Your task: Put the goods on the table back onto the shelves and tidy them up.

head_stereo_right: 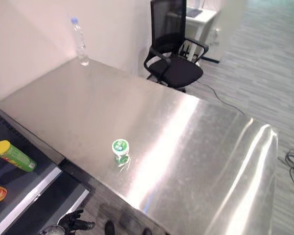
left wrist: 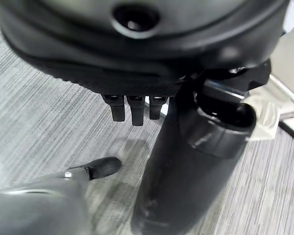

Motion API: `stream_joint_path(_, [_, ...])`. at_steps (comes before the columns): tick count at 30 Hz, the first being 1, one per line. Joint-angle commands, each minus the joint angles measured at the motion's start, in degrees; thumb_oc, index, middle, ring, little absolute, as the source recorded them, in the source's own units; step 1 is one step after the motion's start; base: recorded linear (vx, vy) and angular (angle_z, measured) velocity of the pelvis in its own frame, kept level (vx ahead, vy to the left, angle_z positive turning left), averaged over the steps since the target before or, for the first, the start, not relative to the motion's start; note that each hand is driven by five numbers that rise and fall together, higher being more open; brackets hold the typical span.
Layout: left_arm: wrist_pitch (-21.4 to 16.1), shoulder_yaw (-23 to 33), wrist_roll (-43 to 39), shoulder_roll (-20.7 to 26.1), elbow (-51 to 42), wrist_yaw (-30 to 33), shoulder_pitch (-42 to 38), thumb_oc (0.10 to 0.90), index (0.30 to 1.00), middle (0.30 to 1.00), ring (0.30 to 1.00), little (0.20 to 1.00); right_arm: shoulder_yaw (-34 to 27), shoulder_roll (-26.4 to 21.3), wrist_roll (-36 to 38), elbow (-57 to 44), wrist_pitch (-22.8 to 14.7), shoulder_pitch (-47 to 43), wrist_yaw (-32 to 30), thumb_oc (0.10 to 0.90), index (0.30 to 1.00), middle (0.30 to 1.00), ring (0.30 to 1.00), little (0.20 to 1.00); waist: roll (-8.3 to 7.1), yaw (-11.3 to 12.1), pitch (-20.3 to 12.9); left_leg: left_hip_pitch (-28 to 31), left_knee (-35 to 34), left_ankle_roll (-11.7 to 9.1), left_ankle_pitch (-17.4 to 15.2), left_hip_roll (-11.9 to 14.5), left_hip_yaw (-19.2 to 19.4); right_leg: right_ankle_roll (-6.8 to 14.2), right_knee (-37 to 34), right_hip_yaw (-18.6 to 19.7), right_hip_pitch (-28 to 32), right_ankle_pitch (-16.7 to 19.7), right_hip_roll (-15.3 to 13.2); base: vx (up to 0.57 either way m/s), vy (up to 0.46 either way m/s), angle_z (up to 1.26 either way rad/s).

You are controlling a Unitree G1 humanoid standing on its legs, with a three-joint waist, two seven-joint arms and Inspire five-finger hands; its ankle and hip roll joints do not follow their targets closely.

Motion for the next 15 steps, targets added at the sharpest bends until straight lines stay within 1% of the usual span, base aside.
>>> stream_joint_path(1, [-1.0, 1.8, 2.3, 2.0, 1.9, 0.7, -3.2, 0.800, 0.900, 0.900, 0.900, 0.900, -1.2, -4.9, -1.0, 0.9, -0.1, -4.0, -0.7, 0.800, 0.900, 0.900, 0.900, 0.900, -1.70, 0.9, 0.7, 2.1, 0.3, -7.1, -7.3, 1.6, 1.9, 6.3, -0.5, -0.3, -0.7, -2.3, -1.0, 0.01, 0.008, -0.08])
stream_joint_path(7, [-1.0, 1.2, 2.7, 2.0, 1.5, 0.5, -3.2, 0.800, 0.900, 0.900, 0.900, 0.900, -1.1, -4.5, -1.5, 2.3, 0.3, -3.2, -0.4, 0.800, 0.900, 0.900, 0.900, 0.900, -1.70, 0.6, 0.6, 2.8, 0.3, -7.0, -7.8, 1.7, 2.2, 6.5, -0.8, -0.3, -0.1, -2.3, -1.3, 0.00, 0.000, 0.00])
stream_joint_path(13, [-1.2, 0.5, 2.4, 2.1, 0.4, 0.5, -3.7, 0.800, 0.900, 0.900, 0.900, 0.900, -0.4, -4.3, -2.1, 2.0, 0.3, -3.2, -0.3, 0.800, 0.900, 0.900, 0.900, 0.900, -1.62, 0.5, 1.2, 3.1, 0.4, -6.9, -7.7, 1.7, 1.7, 6.4, -0.4, 0.3, -0.3, -2.6, -1.1, -0.03, -0.031, 0.02])
stream_joint_path(14, [-1.4, 0.4, 1.3, 2.3, -0.9, 0.5, -4.2, 0.800, 0.900, 0.900, 0.900, 0.900, 0.4, -4.7, -2.4, 1.2, 0.3, -4.1, -0.3, 0.800, 0.900, 0.900, 0.900, 0.900, -1.82, 1.1, 2.3, 1.0, 2.4, -7.0, -7.5, 1.8, 0.6, 6.1, -0.2, 0.3, -1.0, -2.5, -1.2, -0.13, -0.082, 0.04])
stream_joint_path(15, [-1.4, 0.4, 1.3, 2.3, -0.9, 0.5, -4.2, 0.800, 0.900, 0.900, 0.900, 0.900, 0.4, -4.7, -2.4, 1.2, 0.3, -4.1, -0.3, 0.800, 0.900, 0.900, 0.900, 0.900, -1.82, 1.1, 2.3, 0.9, 2.5, -7.0, -7.5, 1.8, 0.6, 6.1, -0.2, 0.2, -1.0, -2.5, -1.2, -0.19, -0.090, 0.06])
